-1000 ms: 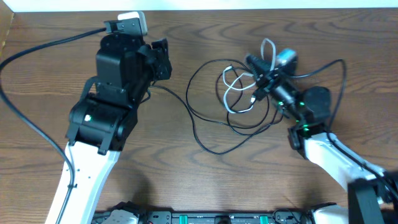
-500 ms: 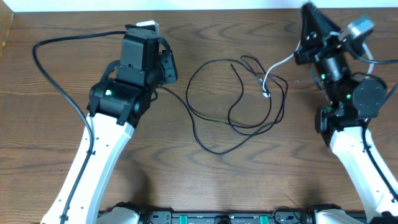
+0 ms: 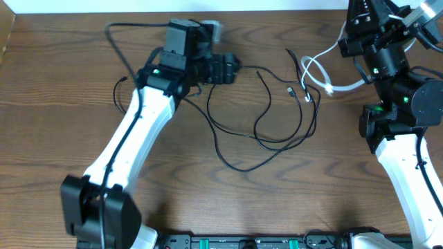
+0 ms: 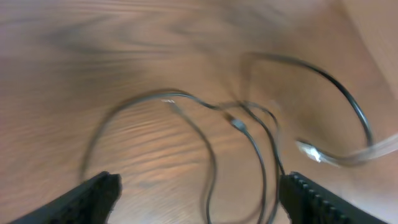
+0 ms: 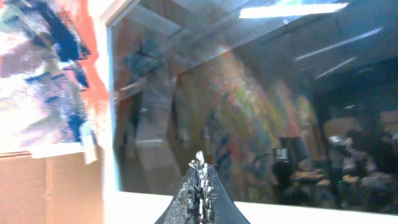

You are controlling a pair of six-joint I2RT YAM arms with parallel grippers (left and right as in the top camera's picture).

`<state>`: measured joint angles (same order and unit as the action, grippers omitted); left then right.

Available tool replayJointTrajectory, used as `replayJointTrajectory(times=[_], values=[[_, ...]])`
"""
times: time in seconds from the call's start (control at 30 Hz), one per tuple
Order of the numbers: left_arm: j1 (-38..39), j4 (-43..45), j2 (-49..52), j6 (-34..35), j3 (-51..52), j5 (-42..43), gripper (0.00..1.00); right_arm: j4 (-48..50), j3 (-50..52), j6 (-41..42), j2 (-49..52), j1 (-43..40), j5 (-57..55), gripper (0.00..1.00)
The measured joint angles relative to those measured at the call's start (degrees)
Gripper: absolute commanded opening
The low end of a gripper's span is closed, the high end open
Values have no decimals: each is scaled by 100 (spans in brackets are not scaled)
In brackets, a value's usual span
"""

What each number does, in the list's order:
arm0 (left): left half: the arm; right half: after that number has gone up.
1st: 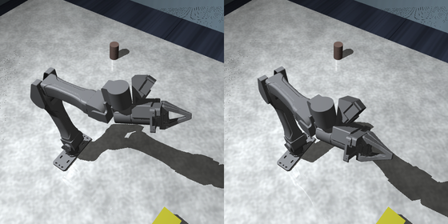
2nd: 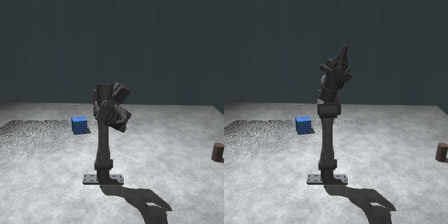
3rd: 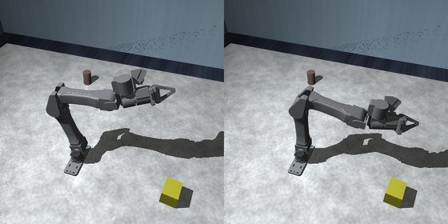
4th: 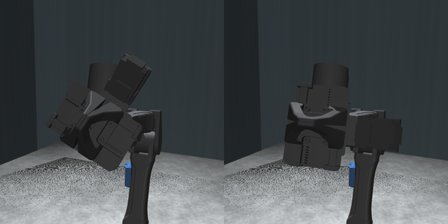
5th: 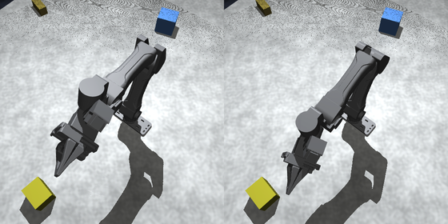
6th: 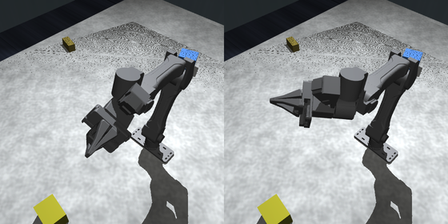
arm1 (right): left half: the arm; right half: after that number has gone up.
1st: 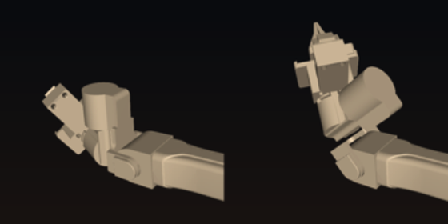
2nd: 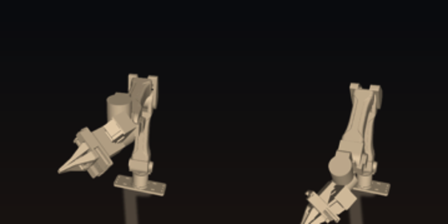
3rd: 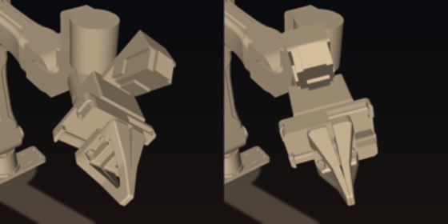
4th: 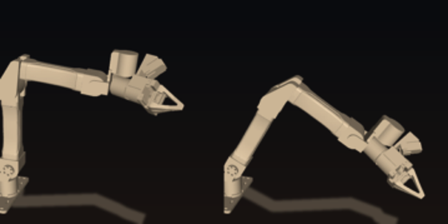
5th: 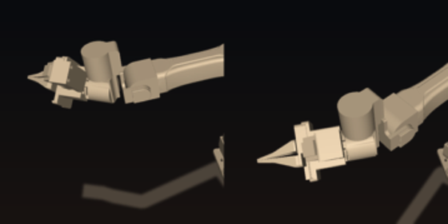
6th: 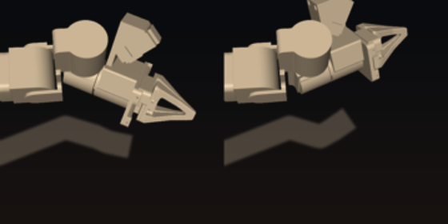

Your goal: Untangle cables

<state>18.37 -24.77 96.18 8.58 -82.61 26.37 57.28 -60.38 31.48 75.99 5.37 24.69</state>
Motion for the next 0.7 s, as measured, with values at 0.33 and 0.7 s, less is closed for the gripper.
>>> replayJointTrajectory(times=[0.33,0.7], values=[[7,175,385,-3558,0,1749,98,232,-2,879,0,0,1150,1],[367,509,385,-4291,0,1878,99,544,-2,1711,2,232,1928,1]])
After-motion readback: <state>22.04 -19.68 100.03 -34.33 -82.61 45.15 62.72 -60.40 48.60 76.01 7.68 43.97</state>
